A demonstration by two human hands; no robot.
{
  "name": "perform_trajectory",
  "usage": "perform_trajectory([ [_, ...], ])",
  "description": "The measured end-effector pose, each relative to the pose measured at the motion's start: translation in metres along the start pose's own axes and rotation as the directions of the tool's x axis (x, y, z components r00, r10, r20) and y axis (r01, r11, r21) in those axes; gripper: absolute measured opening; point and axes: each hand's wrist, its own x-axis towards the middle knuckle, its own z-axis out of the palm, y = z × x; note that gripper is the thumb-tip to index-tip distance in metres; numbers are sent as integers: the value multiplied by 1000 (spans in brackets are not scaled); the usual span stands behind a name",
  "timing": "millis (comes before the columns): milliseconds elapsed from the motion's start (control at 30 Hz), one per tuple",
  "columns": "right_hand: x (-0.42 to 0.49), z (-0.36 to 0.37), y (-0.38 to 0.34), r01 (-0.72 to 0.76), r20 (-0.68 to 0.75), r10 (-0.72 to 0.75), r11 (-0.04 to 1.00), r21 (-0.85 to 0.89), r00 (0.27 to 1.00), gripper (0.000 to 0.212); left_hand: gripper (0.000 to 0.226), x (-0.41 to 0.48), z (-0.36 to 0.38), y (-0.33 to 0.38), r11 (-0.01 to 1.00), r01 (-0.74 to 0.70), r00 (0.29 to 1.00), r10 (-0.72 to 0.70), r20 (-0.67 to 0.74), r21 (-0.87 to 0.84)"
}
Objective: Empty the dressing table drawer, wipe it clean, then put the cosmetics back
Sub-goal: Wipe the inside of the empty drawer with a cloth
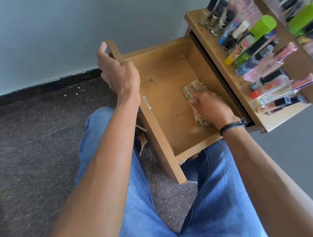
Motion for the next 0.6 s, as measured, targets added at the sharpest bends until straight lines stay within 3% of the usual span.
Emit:
perform_trajectory([
  [200,-31,28,-24,-74,-71,67,992,-101,995,56,72,4,3,-2,1000,-13,1000,13,-16,1],
  [433,-38,68,-66,300,-13,-304,946,-123,953,83,71,7,3,-5,1000,-1,1000,1,-12,-10],
  [600,-44,51,-54,369,86,-363,927,-72,928,78,71,7,3,-5,1000,-3,1000,3,-2,-14],
])
